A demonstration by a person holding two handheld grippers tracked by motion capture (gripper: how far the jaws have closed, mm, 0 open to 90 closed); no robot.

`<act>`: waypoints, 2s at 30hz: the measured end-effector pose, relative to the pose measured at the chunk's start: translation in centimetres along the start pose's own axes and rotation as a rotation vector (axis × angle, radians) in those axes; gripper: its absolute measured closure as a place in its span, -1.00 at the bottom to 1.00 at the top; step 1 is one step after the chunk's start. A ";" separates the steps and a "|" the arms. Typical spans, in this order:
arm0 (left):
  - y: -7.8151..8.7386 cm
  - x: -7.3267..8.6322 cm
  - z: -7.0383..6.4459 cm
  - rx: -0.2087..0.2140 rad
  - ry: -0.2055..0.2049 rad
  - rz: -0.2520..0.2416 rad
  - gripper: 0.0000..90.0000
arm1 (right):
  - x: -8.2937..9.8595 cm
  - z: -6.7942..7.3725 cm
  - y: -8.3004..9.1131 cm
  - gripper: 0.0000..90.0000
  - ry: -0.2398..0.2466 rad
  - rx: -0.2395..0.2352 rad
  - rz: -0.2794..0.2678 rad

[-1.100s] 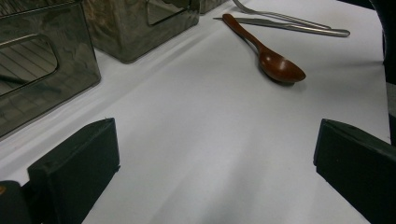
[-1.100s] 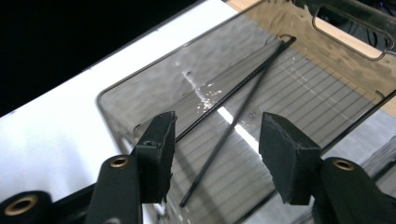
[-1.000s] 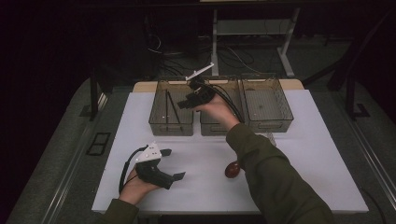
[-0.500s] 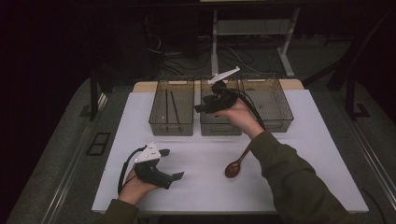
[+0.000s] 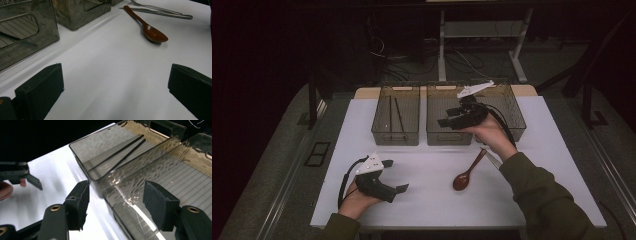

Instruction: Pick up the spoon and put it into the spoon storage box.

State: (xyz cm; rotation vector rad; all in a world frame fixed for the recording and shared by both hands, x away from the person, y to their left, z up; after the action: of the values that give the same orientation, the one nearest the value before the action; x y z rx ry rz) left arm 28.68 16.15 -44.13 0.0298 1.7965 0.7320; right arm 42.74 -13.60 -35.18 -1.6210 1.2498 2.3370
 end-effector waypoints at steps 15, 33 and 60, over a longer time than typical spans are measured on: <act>0.0 0.0 0.0 -0.009 -0.003 0.007 -1.00 | 5.8 -0.8 3.0 0.17 -0.018 0.071 0.034; 0.0 0.2 -0.1 -0.020 -0.013 0.025 -1.00 | 11.9 -2.5 0.9 0.98 -0.017 0.123 0.200; 0.1 0.4 0.2 -0.029 -0.005 0.030 -1.00 | 13.6 -3.9 1.2 0.98 -0.031 0.163 0.276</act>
State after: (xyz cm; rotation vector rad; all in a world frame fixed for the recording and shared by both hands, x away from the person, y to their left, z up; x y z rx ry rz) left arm 28.63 16.45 -44.50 0.0392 1.7836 0.7788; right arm 39.07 -22.20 -45.87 -1.4372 1.7040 2.3182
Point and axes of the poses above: each handheld gripper's, and its own axes: y roughly backward along the jaws, x roughly out of its underside, z roughly to its left, the point moved 2 cm from there along -y, roughly forward along the jaws, and after that the axes turned 6 degrees about x, right-handed, at the moved point
